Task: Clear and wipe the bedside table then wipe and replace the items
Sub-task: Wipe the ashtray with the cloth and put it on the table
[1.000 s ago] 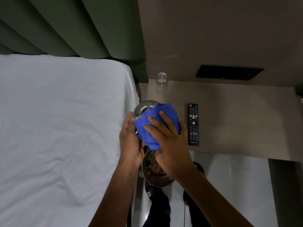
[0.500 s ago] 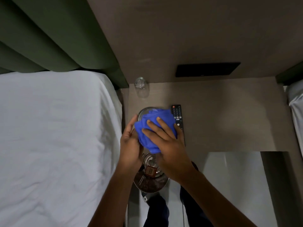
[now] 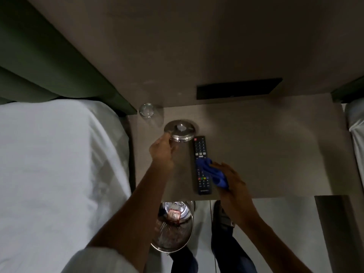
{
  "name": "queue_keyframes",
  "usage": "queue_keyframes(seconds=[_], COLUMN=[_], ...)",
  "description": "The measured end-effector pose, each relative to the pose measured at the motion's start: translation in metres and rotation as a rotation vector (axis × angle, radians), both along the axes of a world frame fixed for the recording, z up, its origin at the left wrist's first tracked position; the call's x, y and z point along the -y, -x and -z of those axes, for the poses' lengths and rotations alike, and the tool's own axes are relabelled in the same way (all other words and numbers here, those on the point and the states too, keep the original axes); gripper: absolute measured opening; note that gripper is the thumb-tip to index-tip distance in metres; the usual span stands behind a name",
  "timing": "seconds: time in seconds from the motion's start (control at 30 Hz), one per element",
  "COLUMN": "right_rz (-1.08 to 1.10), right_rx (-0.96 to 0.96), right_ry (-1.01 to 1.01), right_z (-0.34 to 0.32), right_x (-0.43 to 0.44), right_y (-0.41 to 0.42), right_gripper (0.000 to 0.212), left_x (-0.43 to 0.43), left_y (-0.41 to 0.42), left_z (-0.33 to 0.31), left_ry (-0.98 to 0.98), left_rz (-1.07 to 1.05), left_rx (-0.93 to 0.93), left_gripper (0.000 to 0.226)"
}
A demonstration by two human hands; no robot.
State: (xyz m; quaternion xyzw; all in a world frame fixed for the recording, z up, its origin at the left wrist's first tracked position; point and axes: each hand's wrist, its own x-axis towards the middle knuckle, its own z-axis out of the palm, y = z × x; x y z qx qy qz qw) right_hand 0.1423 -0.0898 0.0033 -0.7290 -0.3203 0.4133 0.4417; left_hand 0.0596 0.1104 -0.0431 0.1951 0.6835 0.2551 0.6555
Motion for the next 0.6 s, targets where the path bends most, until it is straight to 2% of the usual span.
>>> queue_keyframes(seconds=[0.17,0.3,0.4,0.47,0.53,0.6], right_rz=[0.113,0.181,0.315,0.419,0.502,0.591], right_rx=[-0.157,-0.097,-0.194,-0.212,-0.197,-0.236], right_ry=[-0.026,0.088,0.117,0.128,0.155,0.175], right_z=[0.005,0.019,0.025,0.026,0.03,0.036], right_x=[0.001,0.011,0.023,0.03,0.04,0.048], right_y=[-0.031,-0.053,-0.064,-0.07,-0.077,-0.085], right_gripper=[0.035,0.029,0.021,0.021,0.03,0.034], left_x=[-0.033,-0.045,-0.044,-0.043,-0.041,-0.032], left_y=[-0.032,-0.041,-0.047,-0.047,-0.047,-0.049], left_z=[0.045,0.07,0.081,0.081,0.08,0.074], left_ry=[-0.036,-0.032,-0.018,0.001,0.002,-0.118], left_rz=[-0.003,0.009,0.027,0.094,0.201,0.284], left_rx=[-0.045,-0.081,-0.069,-0.075,-0.154,-0.411], left_gripper=[0.011,0.014,0.021,0.019,0.005,0.024])
